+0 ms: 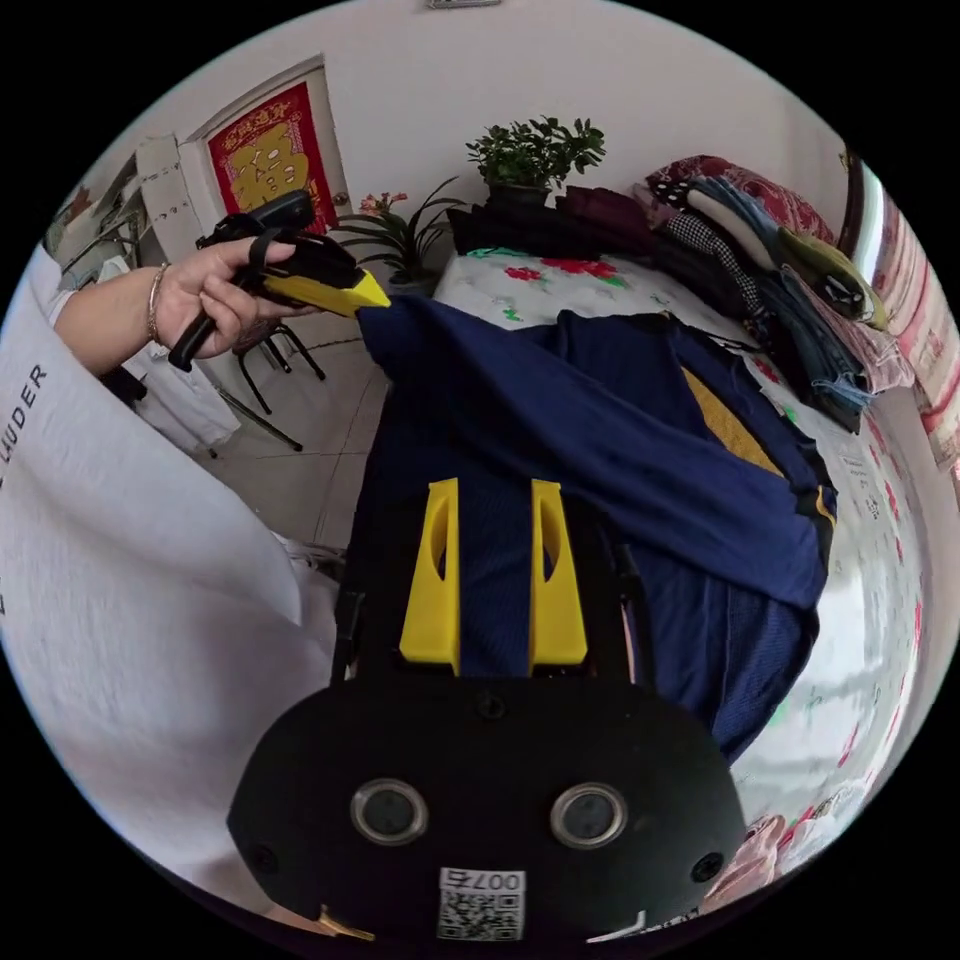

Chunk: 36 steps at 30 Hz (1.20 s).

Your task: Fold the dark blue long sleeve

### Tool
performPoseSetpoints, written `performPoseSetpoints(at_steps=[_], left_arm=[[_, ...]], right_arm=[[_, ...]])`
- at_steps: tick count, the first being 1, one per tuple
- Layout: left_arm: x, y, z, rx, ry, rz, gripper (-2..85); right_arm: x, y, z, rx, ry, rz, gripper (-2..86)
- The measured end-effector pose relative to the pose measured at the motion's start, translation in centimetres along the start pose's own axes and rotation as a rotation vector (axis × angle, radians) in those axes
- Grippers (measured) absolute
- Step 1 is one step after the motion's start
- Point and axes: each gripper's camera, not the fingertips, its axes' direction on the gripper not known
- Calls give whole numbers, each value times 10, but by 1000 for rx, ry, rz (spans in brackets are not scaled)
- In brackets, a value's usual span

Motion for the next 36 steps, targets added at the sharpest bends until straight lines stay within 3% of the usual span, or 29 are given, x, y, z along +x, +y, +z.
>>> performPoseSetpoints(at_steps=[7, 13, 19, 25, 30, 33, 36], left_arm=[[11, -13, -4, 9, 206, -13, -9], [43, -22, 5, 6, 272, -7, -9], [64, -34, 13, 3, 320, -6, -9], [46, -45, -13, 35, 109, 47, -9], [-35, -45, 14, -149, -183, -114, -10], [-53, -44, 30, -197, -217, -137, -9], [-45, -42, 41, -205, -255, -56, -8]], right_arm=[[-66, -62, -9, 9, 37, -191, 116], [-88, -99, -35, 130, 139, -107, 123], [-75, -112, -78, 191, 231, 0, 31], [-59, -105, -122, 228, 113, -32, 1], [-59, -98, -33, 20, -76, -86, -1], [-69, -91, 23, -125, -227, -122, -1], [-67, -84, 26, -88, -292, -128, -1]])
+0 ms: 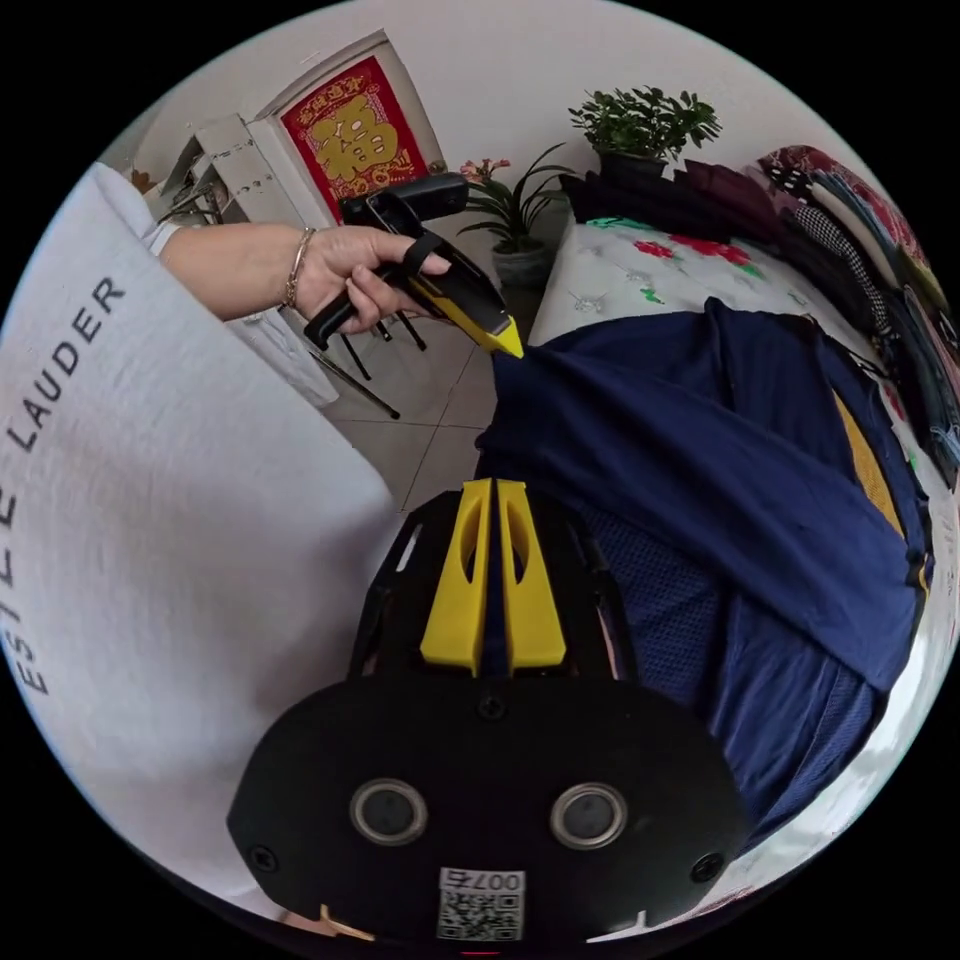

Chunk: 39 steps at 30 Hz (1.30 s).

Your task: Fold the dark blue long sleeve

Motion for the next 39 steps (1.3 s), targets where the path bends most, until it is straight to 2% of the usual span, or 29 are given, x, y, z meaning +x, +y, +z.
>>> performPoseSetpoints(at_steps=[3, 6, 11, 13, 16, 17, 19, 21, 23, 26, 32, 39], left_arm=[[5, 4, 5, 22, -91, 45, -1], [5, 12, 0, 66, -177, 61, 23], [16, 23, -5, 167, -189, 129, 54], [27, 19, 9, 142, -250, 166, 54], [33, 4, 43, 63, -324, 160, 31], [34, 3, 41, 89, -326, 175, 25], [29, 1, 39, 86, -267, 114, 33], [32, 12, 33, 122, -289, 140, 48], [31, 27, 30, 137, -327, 160, 52], [13, 57, 33, 155, -293, 130, 74], [-26, 90, 67, 106, -249, 103, 130], [-52, 72, 111, 11, -188, 180, 199]], right_arm=[[33, 15, -16, 48, 14, 78, -2], [84, 41, -37, 68, 141, 186, -2], [170, 111, -61, 104, 363, 467, 0], [185, 127, -53, 110, 376, 504, 1], [204, 143, -6, -16, 369, 527, 1], [201, 148, -5, 59, 399, 521, 1], [204, 151, 0, 16, 380, 530, 2], [204, 165, -9, 47, 351, 567, 3], [191, 210, -33, 173, 325, 618, 8], [170, 288, -47, 222, 297, 703, 24], [111, 451, -18, 157, 198, 941, 52], [73, 514, 54, 86, 51, 1007, 81]])
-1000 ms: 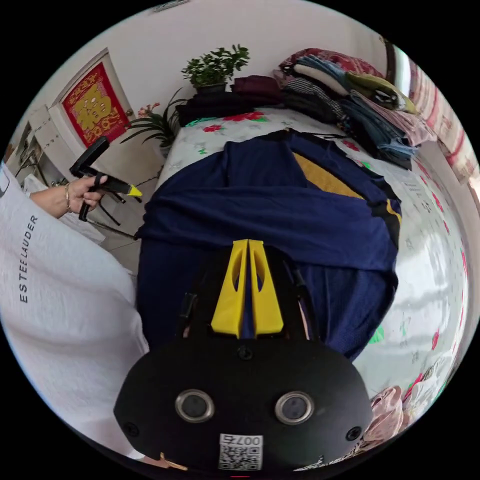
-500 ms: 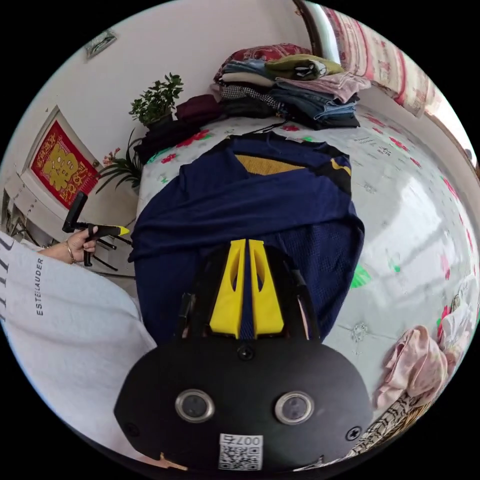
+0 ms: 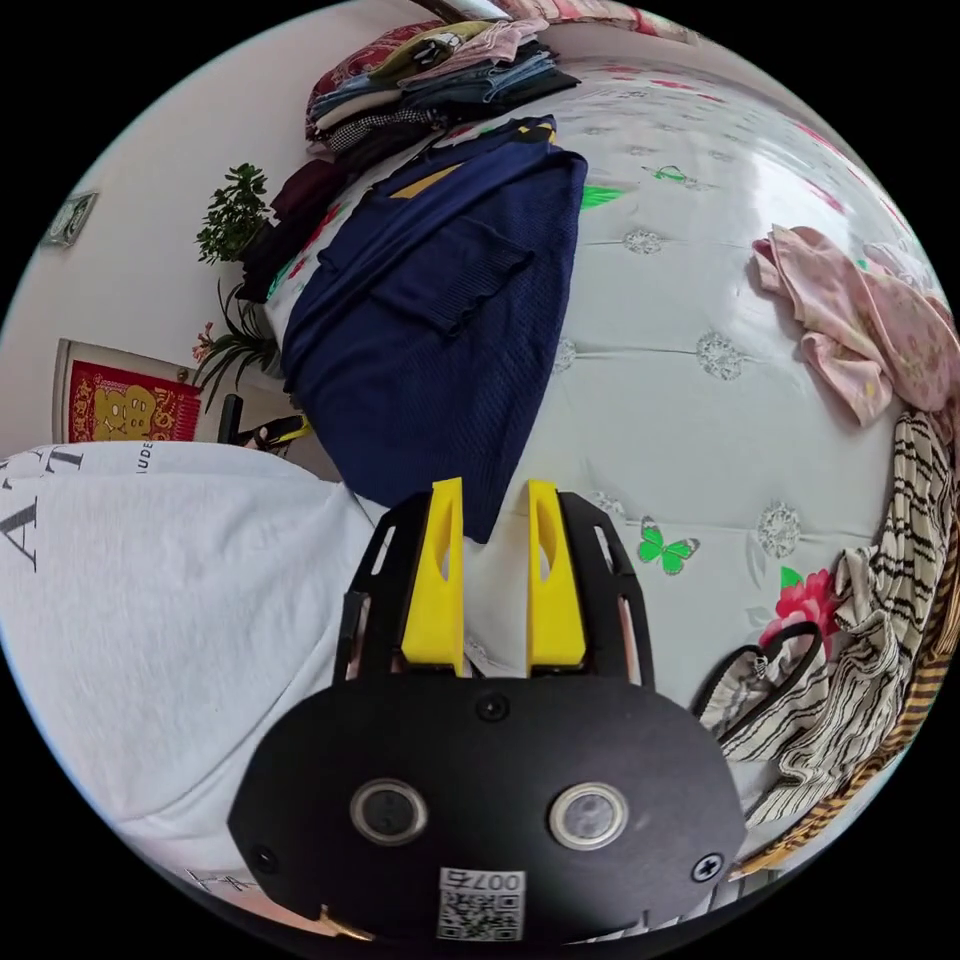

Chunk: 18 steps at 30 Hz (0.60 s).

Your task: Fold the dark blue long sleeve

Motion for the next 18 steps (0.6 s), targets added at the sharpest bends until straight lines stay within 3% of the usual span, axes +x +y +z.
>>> performPoseSetpoints(at_steps=[7, 10, 13, 18], left_arm=[[-12, -22, 22, -100, 38, 58, 206], [-20, -20, 17, -98, 105, 63, 146], [-20, -17, 7, -71, 193, 88, 18], [-17, 0, -25, -117, 197, 148, -2]], right_arm=[[4, 1, 51, -39, 44, -48, 78], [1, 4, 71, -48, 85, -66, 63], [-10, 6, 96, -96, 128, -124, 35], [-10, 9, 121, -127, 127, -193, 4]])
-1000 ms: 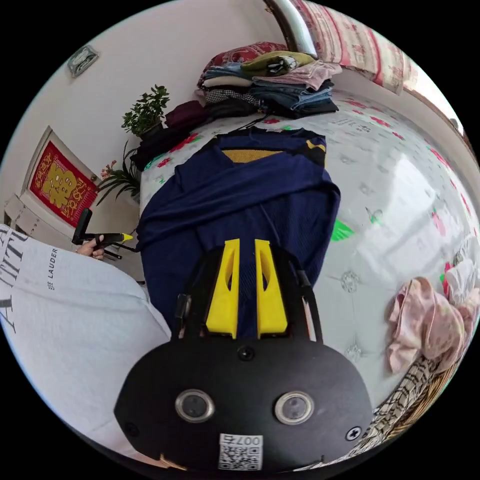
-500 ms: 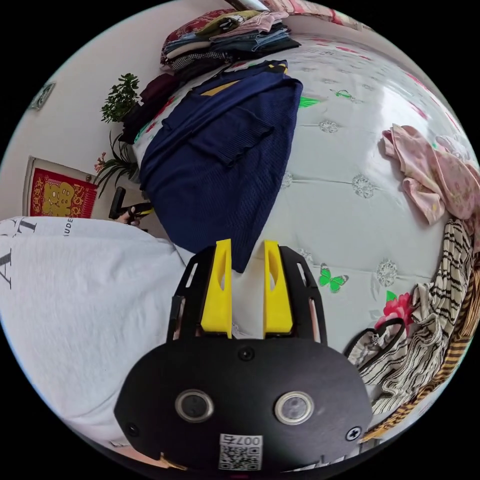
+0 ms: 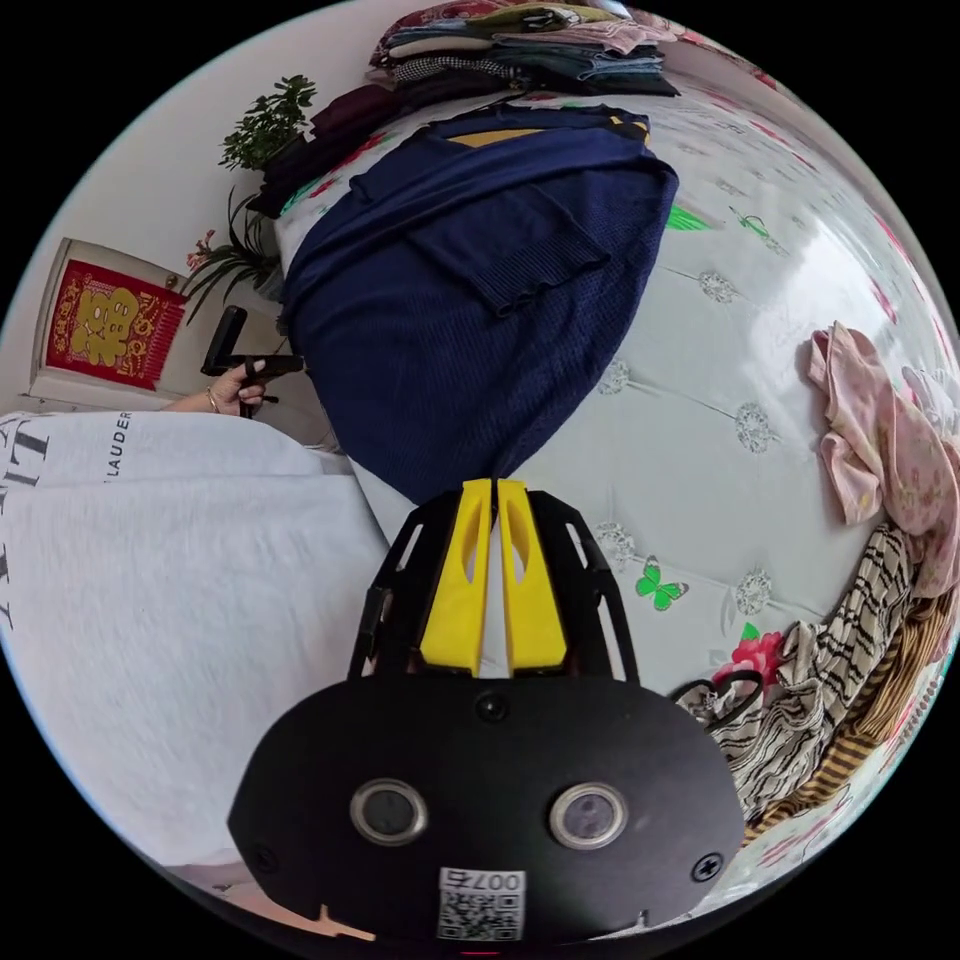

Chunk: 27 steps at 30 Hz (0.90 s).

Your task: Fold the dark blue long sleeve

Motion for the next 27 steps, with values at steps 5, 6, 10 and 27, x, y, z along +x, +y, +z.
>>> performPoseSetpoints(at_steps=[5, 6, 10, 27], left_arm=[[10, 31, -57, 6, 129, 33, -5], [11, 38, -73, 31, 178, 28, -5], [23, 46, -115, 97, 231, 48, -6], [1, -164, -187, 648, 414, -191, 97]], right_arm=[[31, 21, -4, 90, -174, 10, -2], [35, 24, -6, 106, -188, 13, -2], [59, 42, -15, 177, -321, 16, -2], [142, -142, -88, 701, -383, 184, 35]])
